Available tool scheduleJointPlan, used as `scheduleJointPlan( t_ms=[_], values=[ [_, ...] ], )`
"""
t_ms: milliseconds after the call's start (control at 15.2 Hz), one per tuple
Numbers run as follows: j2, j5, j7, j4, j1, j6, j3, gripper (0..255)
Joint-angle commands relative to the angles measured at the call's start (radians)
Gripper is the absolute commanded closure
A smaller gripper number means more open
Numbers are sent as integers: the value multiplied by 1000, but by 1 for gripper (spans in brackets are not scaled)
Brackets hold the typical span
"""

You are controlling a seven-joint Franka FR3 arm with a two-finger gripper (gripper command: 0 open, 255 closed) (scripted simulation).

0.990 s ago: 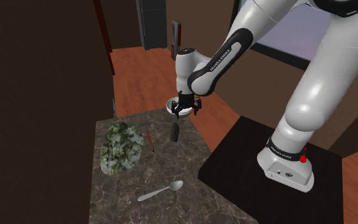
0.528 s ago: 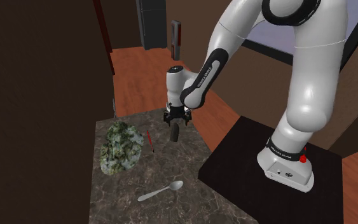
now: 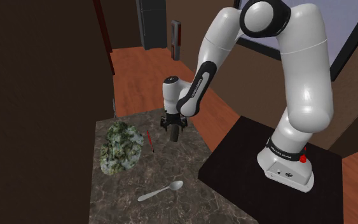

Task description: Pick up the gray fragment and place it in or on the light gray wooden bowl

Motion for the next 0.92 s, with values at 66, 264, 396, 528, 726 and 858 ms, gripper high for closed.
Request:
scheduleJointPlan(
  t_ms=[66,264,396,528,726,858],
  values=[
    [50,-21,17,18,16,34,-23,0],
    [50,-21,17,18,16,34,-23,0],
    [50,-21,17,18,16,34,-23,0],
    [50,-21,17,18,16,34,-23,0],
    [50,-21,17,18,16,33,-23,255],
    [50,-21,17,18,16,34,-23,255]
  ],
)
